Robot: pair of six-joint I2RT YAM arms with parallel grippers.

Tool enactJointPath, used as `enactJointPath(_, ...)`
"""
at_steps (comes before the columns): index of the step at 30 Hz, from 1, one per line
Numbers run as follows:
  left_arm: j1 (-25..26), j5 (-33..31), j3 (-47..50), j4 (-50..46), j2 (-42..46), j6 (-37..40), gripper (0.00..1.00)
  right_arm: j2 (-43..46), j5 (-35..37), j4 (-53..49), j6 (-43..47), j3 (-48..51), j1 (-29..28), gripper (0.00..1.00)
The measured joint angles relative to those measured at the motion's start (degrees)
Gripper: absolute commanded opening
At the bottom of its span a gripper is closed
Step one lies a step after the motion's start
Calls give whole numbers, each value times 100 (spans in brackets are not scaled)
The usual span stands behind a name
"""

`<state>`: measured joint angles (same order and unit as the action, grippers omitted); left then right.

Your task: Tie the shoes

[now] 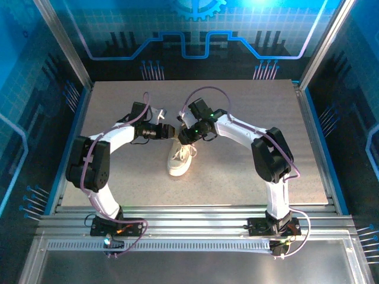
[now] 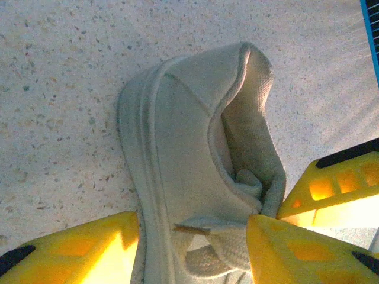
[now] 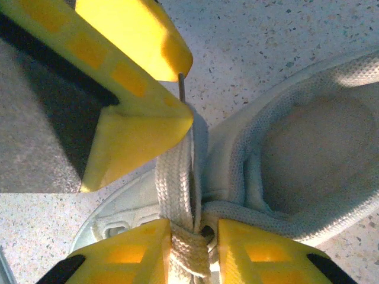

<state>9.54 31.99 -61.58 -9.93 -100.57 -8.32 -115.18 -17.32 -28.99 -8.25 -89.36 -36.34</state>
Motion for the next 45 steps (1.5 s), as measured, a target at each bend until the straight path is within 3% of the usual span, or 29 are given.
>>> enactJointPath(3, 0, 46, -2, 138, 0, -85, 44, -20, 0, 7, 39, 0, 0, 26)
enactJointPath(9, 0, 229, -2, 378, 0, -238, 19, -26, 0, 9, 42, 0, 0, 26)
enactJointPath(17, 0, 411, -2, 446, 2, -256, 13, -33, 0, 11, 44, 0, 0, 26)
enactJointPath(22, 0, 435, 4, 428, 79, -236, 0, -37, 2, 22, 44, 0, 0, 26)
enactJointPath(45, -538, 116, 455, 455, 634, -426, 0, -37, 44, 52, 87, 44, 2, 24)
